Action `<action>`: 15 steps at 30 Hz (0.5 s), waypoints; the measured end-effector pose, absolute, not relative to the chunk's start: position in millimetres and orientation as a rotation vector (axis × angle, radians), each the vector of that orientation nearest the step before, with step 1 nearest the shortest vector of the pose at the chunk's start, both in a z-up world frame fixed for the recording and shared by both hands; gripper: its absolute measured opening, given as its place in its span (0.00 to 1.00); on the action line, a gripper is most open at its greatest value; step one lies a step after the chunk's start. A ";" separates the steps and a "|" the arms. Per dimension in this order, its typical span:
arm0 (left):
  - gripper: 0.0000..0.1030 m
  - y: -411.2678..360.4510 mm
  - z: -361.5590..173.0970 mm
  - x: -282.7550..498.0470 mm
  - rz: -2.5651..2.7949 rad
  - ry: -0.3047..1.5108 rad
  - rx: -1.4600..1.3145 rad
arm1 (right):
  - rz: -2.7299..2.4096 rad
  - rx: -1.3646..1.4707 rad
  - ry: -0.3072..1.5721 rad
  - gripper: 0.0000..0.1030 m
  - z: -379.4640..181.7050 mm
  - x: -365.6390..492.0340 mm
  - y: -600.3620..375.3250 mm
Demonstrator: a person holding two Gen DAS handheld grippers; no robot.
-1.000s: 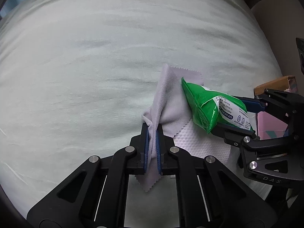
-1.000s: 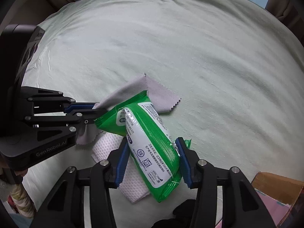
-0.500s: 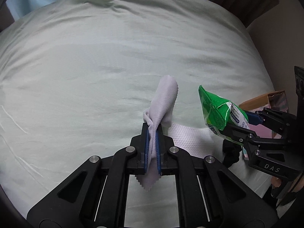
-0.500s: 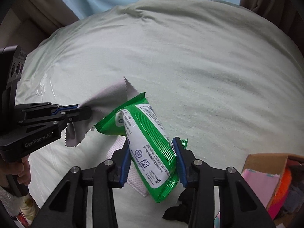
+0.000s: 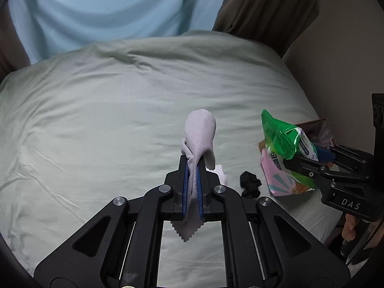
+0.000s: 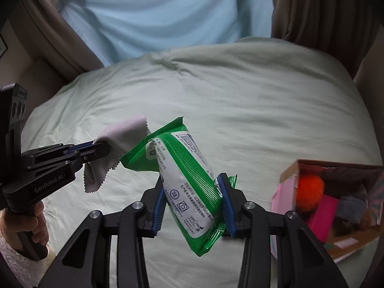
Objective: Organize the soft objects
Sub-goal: 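Lift the lavender cloth and green wipes pack and carry both over the box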
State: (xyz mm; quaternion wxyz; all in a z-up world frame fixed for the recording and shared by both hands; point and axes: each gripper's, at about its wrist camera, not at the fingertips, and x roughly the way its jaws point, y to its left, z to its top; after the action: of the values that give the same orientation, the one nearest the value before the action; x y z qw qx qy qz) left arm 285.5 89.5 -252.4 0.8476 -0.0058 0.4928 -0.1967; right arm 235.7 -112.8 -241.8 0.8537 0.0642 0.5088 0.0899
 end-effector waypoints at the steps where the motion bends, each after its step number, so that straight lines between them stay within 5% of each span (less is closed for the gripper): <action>1: 0.05 86.7 -241.2 278.9 -0.420 1.027 -0.009 | 0.181 0.140 1.060 0.37 -232.9 229.8 -115.2; 15: 0.05 -10.4 -135.1 204.2 -0.486 0.885 0.033 | 0.091 0.200 0.902 0.37 -124.6 155.4 -206.3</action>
State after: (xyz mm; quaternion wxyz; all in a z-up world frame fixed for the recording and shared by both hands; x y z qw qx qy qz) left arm 204.2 -10.4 -135.1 0.8752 0.0158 0.4238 -0.2327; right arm 155.4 -206.3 -124.6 0.8941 0.0966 0.4350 0.0440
